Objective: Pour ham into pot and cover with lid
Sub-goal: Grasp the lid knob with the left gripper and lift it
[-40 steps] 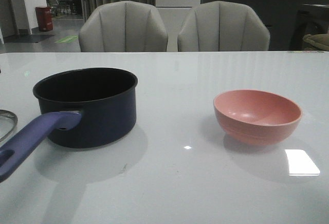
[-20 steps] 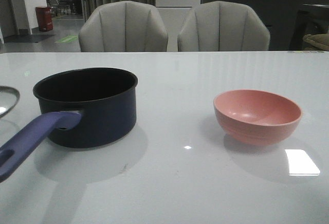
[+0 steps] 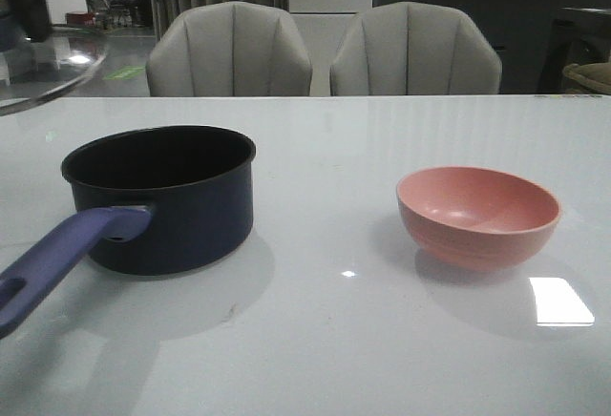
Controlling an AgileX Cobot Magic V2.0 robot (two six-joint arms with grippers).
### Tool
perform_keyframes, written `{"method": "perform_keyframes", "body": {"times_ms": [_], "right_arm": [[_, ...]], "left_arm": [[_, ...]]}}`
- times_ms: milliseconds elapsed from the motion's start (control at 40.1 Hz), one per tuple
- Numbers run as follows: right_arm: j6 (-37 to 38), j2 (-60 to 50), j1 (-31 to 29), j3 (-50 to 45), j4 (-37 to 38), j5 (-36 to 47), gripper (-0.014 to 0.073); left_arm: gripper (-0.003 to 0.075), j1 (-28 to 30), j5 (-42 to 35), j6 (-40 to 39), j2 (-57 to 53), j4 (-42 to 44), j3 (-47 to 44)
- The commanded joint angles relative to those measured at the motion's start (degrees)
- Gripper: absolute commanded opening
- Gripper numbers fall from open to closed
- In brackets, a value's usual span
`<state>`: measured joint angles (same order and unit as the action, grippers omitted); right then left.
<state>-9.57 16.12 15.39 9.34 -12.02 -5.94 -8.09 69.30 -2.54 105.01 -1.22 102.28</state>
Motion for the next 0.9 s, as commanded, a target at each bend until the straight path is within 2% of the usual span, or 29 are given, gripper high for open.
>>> {"method": "perform_keyframes", "body": {"times_ms": [0, 275, 499, 874], "right_arm": [[-0.21, 0.31, 0.11, 1.6, -0.16, 4.74, 0.0161], [-0.21, 0.31, 0.11, 1.6, -0.16, 4.74, 0.0161], [-0.21, 0.31, 0.11, 1.6, -0.16, 4.74, 0.0161], [-0.21, 0.31, 0.11, 1.6, -0.16, 4.74, 0.0161]], "left_arm": [[0.0185, -4.54, -1.62, 0.57, -2.19, -0.6, 2.01], [0.0185, -12.85, -0.8, 2.0, 1.62, -0.6, 2.89], [0.0185, -13.42, 2.81, 2.0, 4.46, -0.49, 5.76], [0.0185, -13.42, 3.44, 2.0, 5.64, -3.35, 5.98]]}}
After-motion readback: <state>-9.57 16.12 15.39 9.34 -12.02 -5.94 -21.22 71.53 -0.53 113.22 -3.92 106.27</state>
